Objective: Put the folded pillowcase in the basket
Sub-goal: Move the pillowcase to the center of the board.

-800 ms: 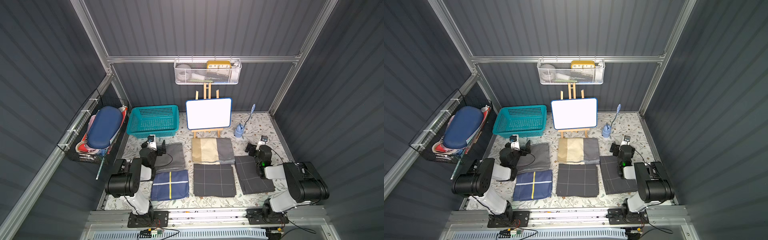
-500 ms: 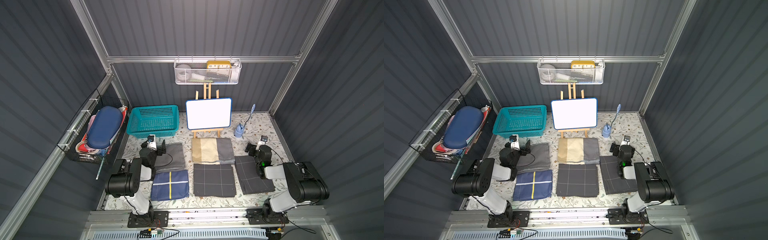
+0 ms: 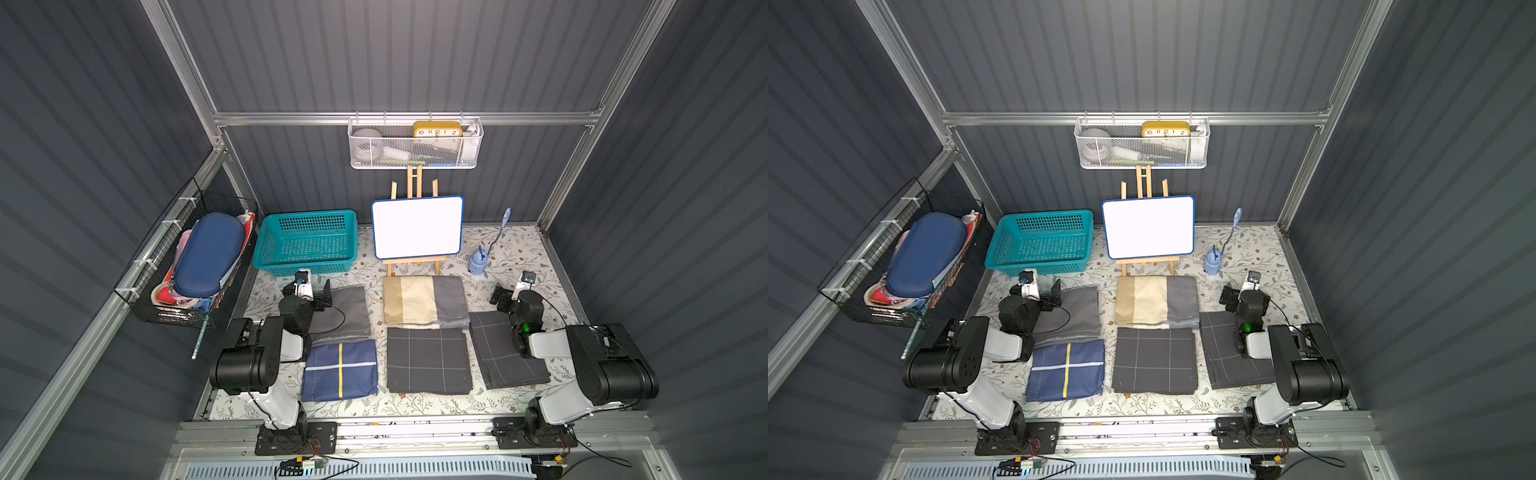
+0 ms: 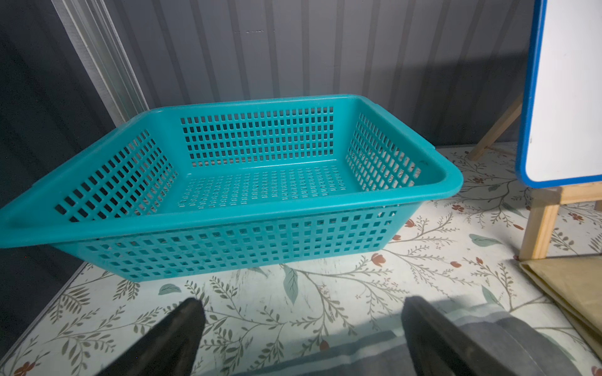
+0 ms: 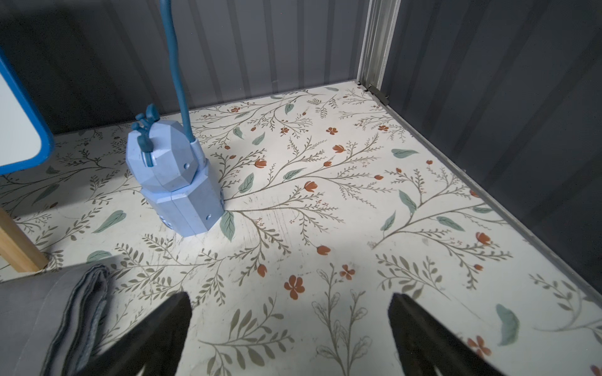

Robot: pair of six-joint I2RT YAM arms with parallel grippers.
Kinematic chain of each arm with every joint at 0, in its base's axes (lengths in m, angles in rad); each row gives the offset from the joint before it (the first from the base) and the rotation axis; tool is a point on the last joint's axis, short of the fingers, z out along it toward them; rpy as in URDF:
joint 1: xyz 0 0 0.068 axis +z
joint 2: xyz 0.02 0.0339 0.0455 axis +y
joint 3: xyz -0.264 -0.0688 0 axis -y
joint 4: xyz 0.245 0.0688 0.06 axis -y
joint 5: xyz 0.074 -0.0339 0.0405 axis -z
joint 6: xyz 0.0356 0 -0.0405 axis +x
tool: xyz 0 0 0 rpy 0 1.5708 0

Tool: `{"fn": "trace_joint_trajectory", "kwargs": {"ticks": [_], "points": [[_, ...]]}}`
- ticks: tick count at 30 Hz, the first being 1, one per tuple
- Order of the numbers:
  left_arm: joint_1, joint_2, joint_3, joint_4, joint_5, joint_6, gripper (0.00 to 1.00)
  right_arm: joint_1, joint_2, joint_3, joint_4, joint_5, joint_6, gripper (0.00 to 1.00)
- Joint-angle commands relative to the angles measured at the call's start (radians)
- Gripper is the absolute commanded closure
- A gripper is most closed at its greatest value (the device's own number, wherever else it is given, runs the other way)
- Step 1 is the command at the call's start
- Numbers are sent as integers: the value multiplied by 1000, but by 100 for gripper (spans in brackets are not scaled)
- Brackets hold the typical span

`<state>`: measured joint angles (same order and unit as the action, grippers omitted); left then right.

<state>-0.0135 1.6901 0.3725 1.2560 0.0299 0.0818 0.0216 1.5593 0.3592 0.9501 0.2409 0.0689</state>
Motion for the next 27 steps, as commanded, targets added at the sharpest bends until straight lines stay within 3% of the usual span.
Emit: {"fn": "trace_joint_trajectory", "kwargs": {"ticks": [1, 7, 10, 13, 18, 21, 24, 27], "points": [[-5, 10, 16, 19, 17, -2, 0, 4, 6, 11, 18, 17, -7, 1], [-5, 9, 15, 19, 18, -1, 0, 4, 3, 5, 36, 7, -18, 1], [-28, -42, 25, -35, -66, 11, 0, 25, -71, 24, -63, -59, -69, 1], [-101, -139, 54, -145, -140, 65, 0, 86, -161, 46, -194, 16, -114, 1], [-202, -316, 68, -237, -178, 123, 0, 183, -311, 38, -211, 109, -182, 1], [-224, -413, 142, -420, -161, 36, 0, 205, -455, 105, -379, 81, -108, 1], [-225, -496, 216, -611, -157, -173, 0, 206, -571, 222, -657, 27, 33, 1], [-225, -550, 275, -794, -141, -352, 0, 192, -648, 274, -793, 111, 184, 1]]}}
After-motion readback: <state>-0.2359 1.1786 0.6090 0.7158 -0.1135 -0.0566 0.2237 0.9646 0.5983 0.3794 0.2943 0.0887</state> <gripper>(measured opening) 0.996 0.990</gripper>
